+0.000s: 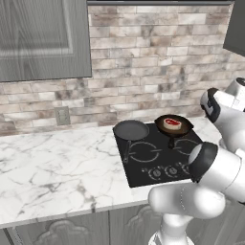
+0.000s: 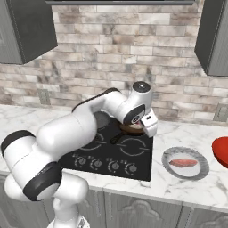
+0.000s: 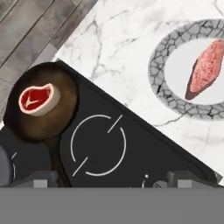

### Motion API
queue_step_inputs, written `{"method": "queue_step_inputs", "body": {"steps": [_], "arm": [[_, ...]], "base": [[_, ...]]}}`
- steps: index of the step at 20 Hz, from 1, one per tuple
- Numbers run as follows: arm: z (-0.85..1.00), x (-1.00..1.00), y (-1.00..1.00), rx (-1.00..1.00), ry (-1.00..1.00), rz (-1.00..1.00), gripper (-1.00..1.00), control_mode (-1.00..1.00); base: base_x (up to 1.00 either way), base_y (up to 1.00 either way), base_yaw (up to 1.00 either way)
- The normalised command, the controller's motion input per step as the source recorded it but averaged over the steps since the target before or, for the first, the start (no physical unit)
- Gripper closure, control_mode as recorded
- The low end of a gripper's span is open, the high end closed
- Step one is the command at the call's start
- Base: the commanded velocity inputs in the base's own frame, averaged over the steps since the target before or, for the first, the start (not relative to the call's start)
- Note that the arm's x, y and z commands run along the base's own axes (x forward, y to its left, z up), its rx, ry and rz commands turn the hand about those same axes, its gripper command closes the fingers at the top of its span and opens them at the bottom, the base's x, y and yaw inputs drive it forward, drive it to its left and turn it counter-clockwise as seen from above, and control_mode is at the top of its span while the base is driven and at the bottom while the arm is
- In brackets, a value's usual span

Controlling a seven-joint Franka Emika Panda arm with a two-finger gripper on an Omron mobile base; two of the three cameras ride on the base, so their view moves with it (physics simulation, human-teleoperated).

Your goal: Place one of the steaks on the plate and the other in the bowl. Then place the bowl in the fridge.

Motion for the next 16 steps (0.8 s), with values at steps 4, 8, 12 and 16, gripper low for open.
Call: {"method": "queue_step_inputs", "body": {"steps": [4,8,12,16], "arm": [[0.0,0.21,0.09,-0.14,0.09,0.38,-1.0,-1.0],[0.02,0.23,0.21,-0.24,0.23,0.37,-1.0,-1.0],[0.0,0.02,0.01,-0.09,-0.03,0.37,-1.0,-1.0],[-0.01,0.01,0.0,0.0,-0.01,0.41,-1.0,-1.0]], "base": [[0.0,0.0,0.0],[0.0,0.0,0.0],[0.0,0.0,0.0],[0.0,0.0,0.0]]}}
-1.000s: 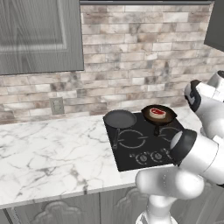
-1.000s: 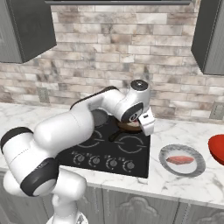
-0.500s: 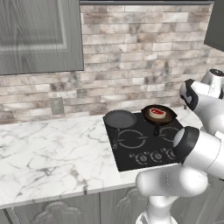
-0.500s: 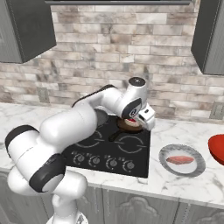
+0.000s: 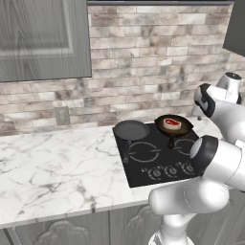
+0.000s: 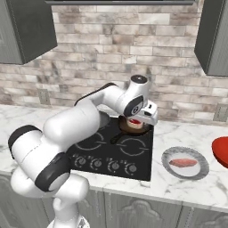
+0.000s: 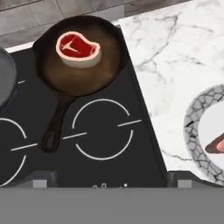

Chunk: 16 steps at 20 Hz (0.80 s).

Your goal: Place one of the steaks on the plate and the other in the bowl. Then place the bowl in the fridge.

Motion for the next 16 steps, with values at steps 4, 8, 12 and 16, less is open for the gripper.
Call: {"method": "queue_step_inputs", "body": {"steps": [4,8,12,16], "arm": [[0.0,0.11,0.1,-0.1,0.0,0.42,-1.0,-1.0],[0.0,0.09,0.05,-0.14,-0.01,0.41,-1.0,-1.0],[-0.07,0.0,0.03,-0.04,-0.06,0.45,-1.0,-1.0],[-0.09,0.06,0.19,-0.04,-0.02,0.42,-1.0,-1.0]], "base": [[0.0,0.0,0.0],[0.0,0.0,0.0],[0.0,0.0,0.0],[0.0,0.0,0.0]]}}
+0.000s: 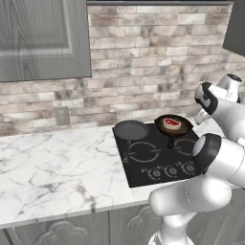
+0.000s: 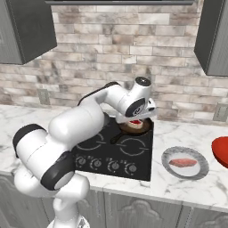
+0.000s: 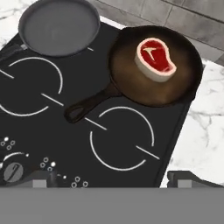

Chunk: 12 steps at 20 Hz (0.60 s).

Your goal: Place one of the steaks on the plate and the other in the bowl. Then place the bowl in the fridge.

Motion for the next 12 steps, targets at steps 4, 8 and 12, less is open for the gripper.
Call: {"method": "queue_step_inputs", "body": {"steps": [4,8,12], "arm": [[-0.07,0.29,0.27,-0.08,0.0,0.28,-1.0,-1.0],[-0.14,0.38,0.18,-0.07,0.0,0.19,-1.0,-1.0],[-0.23,0.4,0.11,-0.08,0.0,0.15,-1.0,-1.0]], "base": [[0.0,0.0,0.0],[0.0,0.0,0.0],[0.0,0.0,0.0]]}}
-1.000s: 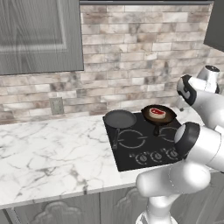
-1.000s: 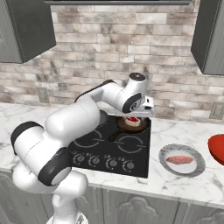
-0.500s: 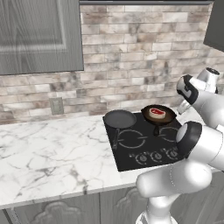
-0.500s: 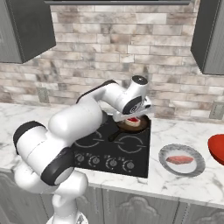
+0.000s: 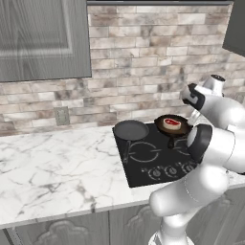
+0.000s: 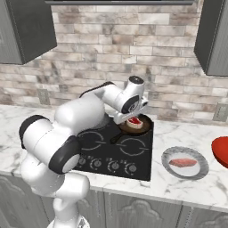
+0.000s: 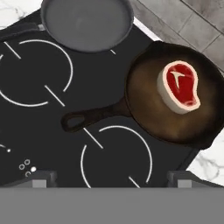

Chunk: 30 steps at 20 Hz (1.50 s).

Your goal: Place one of the steaks on the plate and the other in the bowl. Then place the bowl in the fridge.

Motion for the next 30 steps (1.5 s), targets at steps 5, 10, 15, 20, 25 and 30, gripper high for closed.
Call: {"method": "queue_step_inputs", "body": {"steps": [5,10,15,20,25,30], "arm": [[-0.17,0.41,0.06,-0.09,0.03,0.14,-1.0,-1.0],[-0.08,0.47,0.0,-0.04,0.2,0.11,-1.0,-1.0],[-0.17,0.48,0.0,0.0,0.21,0.08,-1.0,-1.0],[-0.24,0.22,-0.06,0.0,0.0,0.06,-1.0,-1.0],[-0.28,0.11,-0.1,0.0,-0.01,0.03,-1.0,-1.0],[-0.26,0.1,-0.01,0.0,-0.07,0.03,-1.0,-1.0]], "base": [[0.0,0.0,0.0],[0.0,0.0,0.0],[0.0,0.0,0.0],[0.0,0.0,0.0],[0.0,0.0,0.0],[0.0,0.0,0.0]]}}
